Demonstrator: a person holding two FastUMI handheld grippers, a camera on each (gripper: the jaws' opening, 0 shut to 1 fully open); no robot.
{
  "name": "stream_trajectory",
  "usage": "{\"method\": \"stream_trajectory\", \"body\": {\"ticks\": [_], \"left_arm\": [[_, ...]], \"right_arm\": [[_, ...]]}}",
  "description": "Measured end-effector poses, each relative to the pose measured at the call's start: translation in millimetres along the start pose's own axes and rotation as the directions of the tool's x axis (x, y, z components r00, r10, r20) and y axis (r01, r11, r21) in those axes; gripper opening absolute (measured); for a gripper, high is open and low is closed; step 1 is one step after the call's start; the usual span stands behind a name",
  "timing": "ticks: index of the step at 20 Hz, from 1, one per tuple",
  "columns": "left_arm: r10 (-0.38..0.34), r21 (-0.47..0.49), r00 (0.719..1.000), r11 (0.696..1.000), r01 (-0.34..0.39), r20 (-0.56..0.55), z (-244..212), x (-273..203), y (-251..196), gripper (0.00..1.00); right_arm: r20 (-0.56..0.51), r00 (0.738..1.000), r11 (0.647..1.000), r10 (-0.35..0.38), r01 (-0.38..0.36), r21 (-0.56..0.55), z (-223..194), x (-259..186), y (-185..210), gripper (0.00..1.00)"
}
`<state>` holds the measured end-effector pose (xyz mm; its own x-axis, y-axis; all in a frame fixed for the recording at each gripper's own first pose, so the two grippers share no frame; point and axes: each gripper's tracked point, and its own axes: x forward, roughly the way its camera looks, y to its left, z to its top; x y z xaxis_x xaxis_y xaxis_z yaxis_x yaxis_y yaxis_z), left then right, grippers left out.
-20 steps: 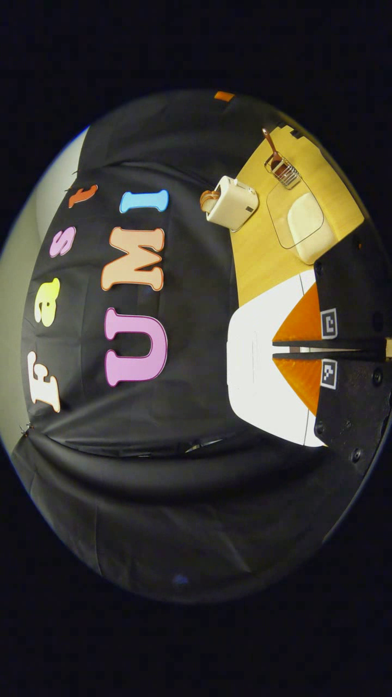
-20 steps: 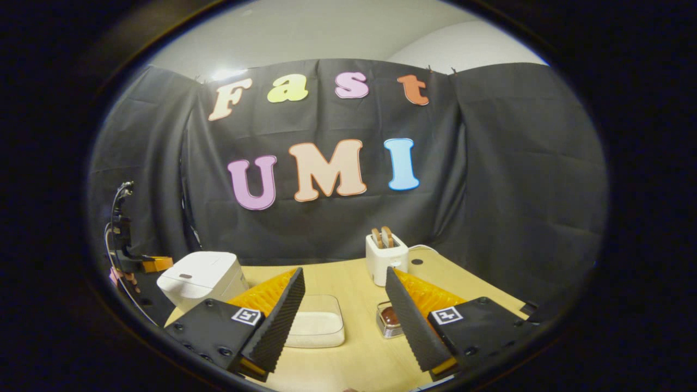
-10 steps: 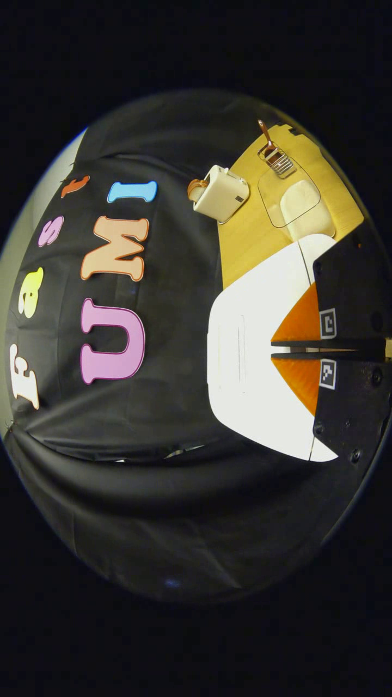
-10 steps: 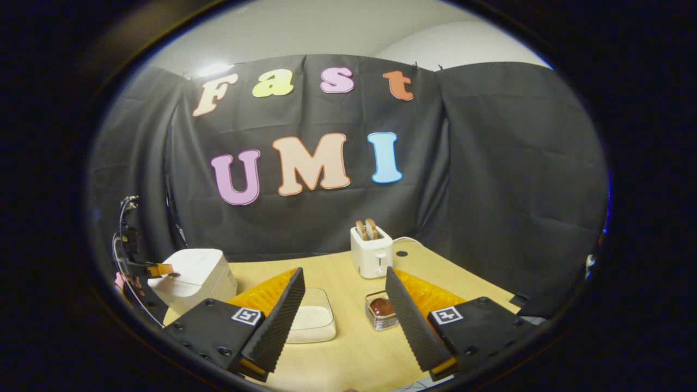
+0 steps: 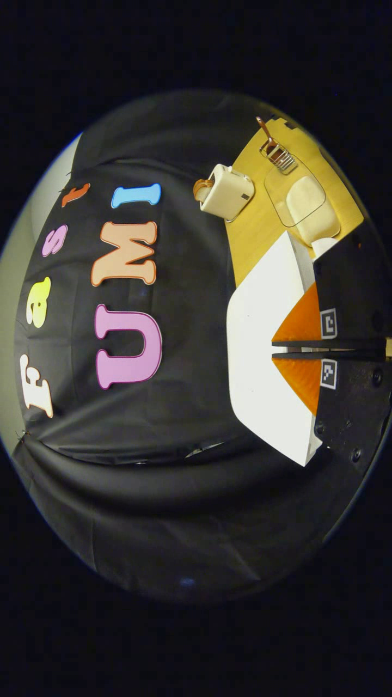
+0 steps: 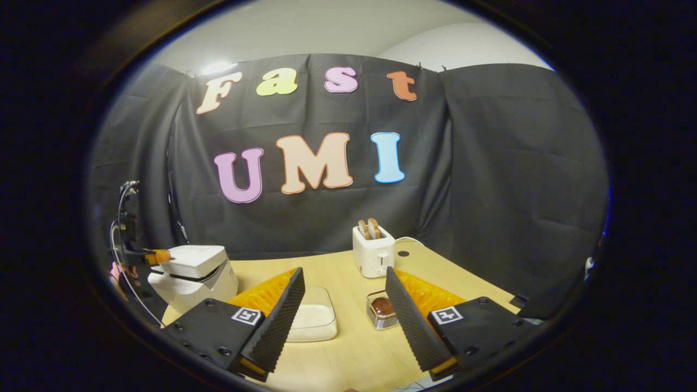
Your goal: Close the left gripper, press the button to open the rice cooker; take a wooden spoon from the chopstick holder with the right hand, scoop a spoonful of rice and pour it into the rice cooker, then put the wooden spoon back into the chopstick holder.
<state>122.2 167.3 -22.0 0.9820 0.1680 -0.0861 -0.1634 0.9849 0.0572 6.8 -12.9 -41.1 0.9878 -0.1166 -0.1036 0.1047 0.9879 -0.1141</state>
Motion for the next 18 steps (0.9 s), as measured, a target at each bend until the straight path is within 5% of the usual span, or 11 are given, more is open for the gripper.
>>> {"method": "stream_trajectory", "body": {"ticks": [18], "left_arm": [[0.025, 0.040, 0.971, 0.999, -0.036, 0.239, 116.4, -5.1, -8.1, 0.00]], "right_arm": [[-0.036, 0.999, 0.999, -0.035, 0.036, 0.032, -29.5, 1.7, -42.7, 0.94]]}}
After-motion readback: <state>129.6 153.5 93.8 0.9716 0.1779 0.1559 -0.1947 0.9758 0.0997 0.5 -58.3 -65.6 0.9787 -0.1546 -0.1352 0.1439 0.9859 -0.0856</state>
